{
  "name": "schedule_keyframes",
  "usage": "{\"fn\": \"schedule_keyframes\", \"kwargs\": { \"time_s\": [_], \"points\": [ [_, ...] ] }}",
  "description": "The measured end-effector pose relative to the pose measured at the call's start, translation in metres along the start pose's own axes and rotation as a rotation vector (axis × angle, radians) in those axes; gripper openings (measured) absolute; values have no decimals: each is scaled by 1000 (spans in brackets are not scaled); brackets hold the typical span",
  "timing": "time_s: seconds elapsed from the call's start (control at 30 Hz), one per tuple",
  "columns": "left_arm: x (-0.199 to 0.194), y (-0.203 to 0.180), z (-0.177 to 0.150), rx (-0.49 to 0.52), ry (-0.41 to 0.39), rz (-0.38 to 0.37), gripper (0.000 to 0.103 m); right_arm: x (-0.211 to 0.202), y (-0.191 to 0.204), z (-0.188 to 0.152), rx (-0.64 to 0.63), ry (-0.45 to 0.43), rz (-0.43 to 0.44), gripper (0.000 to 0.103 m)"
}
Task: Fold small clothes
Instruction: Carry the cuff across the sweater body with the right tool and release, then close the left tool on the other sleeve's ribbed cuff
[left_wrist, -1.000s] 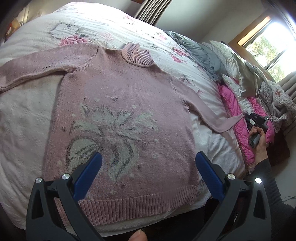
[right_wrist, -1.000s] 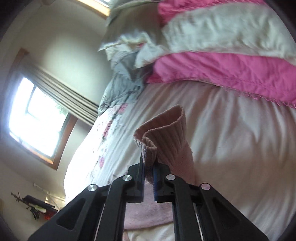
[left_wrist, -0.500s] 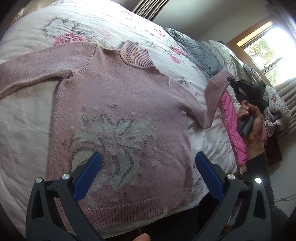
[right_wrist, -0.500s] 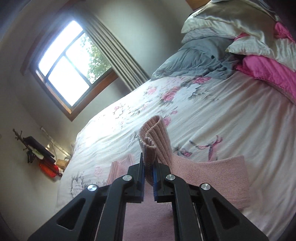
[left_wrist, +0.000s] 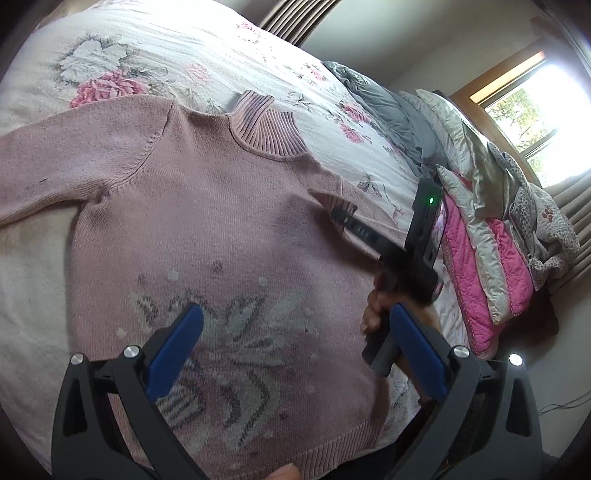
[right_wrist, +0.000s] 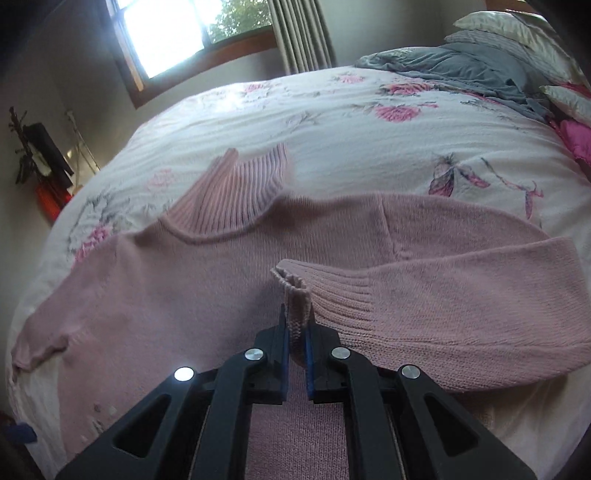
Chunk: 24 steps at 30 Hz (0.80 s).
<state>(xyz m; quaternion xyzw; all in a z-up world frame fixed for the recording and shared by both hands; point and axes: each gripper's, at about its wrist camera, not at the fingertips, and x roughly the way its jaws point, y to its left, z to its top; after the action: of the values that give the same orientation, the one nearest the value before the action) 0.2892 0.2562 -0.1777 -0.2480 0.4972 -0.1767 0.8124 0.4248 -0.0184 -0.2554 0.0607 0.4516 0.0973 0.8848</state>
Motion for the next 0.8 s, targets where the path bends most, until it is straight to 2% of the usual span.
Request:
{"fn": "schedule_keyframes", "kwargs": {
  "time_s": [0.03, 0.13, 0.17, 0.2, 0.27, 0.37, 0.47, 0.53, 0.7, 0.73, 0.77, 0.8],
  "points": [
    [10, 2, 8, -12, 9, -19, 100, 6, 0, -7, -17, 16, -7, 8],
    [41, 7, 33, -84, 44, -104, 100, 7, -5, -21, -14, 50, 46, 31],
    [54, 6, 41, -93, 55, -128, 100, 0, -8, -24, -2, 46, 64, 42],
    [67, 4, 49, -100, 65, -141, 100, -8, -13, -27, 11, 33, 74, 45],
    [98, -1, 57, -119, 98, -164, 100, -27, -23, -34, 50, 20, 104, 45],
    [153, -7, 68, -163, 189, -237, 100, -61, -39, -54, 128, 4, 163, 45],
    [199, -5, 77, -195, 259, -172, 100, -94, -49, -82, 183, -8, 211, 49],
    [220, -4, 83, -216, 298, -165, 100, -113, -53, -101, 204, -11, 226, 52],
    [247, -9, 98, -255, 363, -246, 98, -143, -67, -140, 295, -2, 257, 52],
    [250, -11, 100, -260, 375, -248, 83, -146, -69, -146, 310, 1, 261, 52],
    [251, -11, 101, -257, 393, -236, 43, -150, -71, -151, 325, 3, 264, 52],
    [254, -12, 101, -252, 416, -213, 27, -153, -74, -156, 337, 4, 268, 52]
  ]
}}
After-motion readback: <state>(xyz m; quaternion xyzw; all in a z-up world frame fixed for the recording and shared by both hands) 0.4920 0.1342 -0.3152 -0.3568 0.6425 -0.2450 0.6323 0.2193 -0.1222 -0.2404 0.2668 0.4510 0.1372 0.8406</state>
